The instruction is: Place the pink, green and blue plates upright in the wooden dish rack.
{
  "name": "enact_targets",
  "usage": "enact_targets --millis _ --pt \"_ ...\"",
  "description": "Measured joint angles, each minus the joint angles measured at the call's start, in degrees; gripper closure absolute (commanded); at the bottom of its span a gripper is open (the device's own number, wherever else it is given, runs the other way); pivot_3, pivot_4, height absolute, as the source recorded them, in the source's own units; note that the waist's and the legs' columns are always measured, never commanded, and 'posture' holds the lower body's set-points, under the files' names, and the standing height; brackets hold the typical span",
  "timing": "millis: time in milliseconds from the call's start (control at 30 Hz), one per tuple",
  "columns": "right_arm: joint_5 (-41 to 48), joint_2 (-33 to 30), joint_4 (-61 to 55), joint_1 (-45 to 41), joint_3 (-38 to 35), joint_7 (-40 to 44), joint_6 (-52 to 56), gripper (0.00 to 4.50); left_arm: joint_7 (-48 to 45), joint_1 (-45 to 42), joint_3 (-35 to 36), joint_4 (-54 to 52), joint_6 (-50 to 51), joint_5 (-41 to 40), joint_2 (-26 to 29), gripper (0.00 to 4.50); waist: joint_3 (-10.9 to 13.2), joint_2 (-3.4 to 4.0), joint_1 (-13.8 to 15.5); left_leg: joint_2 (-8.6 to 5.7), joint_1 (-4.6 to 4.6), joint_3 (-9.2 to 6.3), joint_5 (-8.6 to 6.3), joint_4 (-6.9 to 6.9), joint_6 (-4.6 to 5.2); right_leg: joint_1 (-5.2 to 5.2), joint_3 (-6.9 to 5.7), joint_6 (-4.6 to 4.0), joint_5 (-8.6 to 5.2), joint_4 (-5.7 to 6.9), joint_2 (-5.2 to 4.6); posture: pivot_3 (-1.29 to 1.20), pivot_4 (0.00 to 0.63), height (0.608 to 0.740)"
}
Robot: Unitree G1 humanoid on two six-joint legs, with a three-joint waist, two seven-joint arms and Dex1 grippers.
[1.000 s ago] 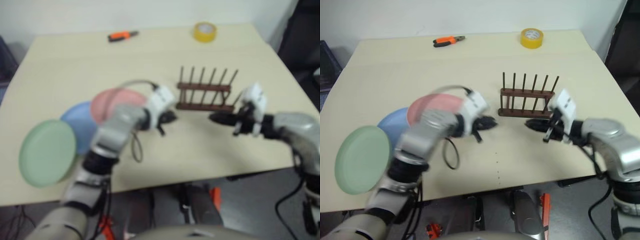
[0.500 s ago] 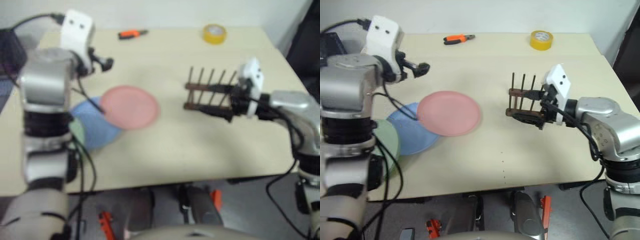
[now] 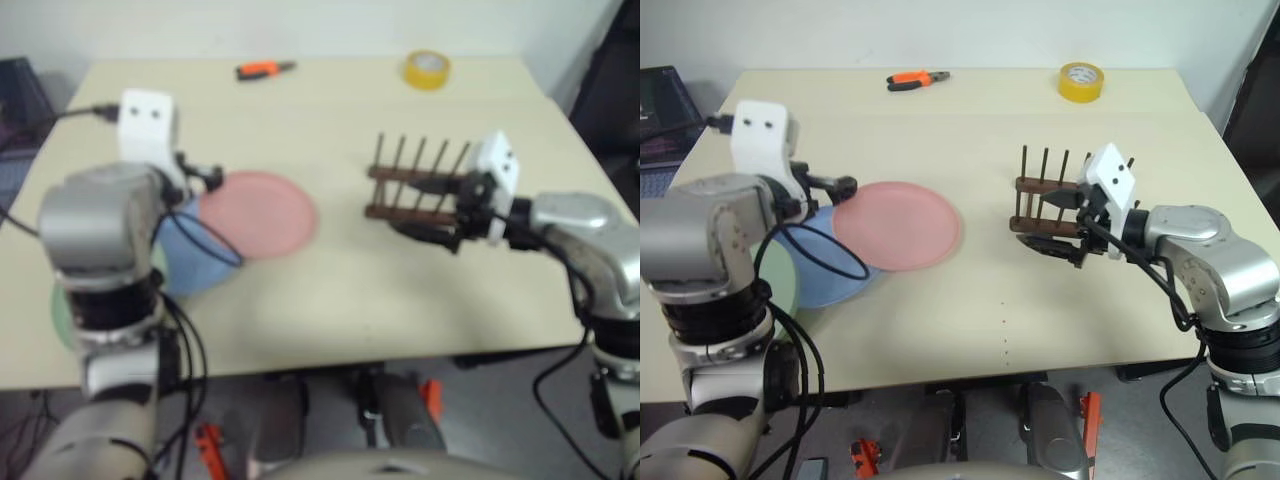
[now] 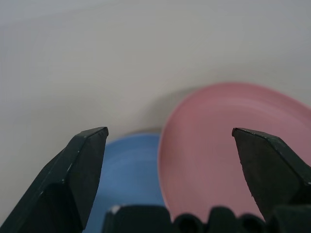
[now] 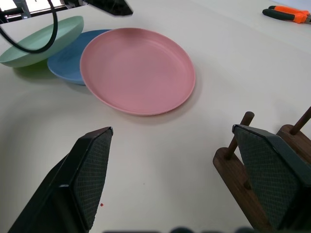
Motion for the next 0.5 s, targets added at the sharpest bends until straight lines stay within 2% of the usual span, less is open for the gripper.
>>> enact_targets --millis 500 --pt "-0.94 0.36 -0.49 1.33 0.2 -0.2 -0.47 0.19 5.3 5.87 2.44 -0.3 0.0 -2.86 -3.32 0.0 0.0 0.0 0.08 -0.03 -0.12 -0.13 -0.01 0.55 0.01 0.13 -0.02 0.02 0.03 0.13 -0.01 0.0 0.15 0.74"
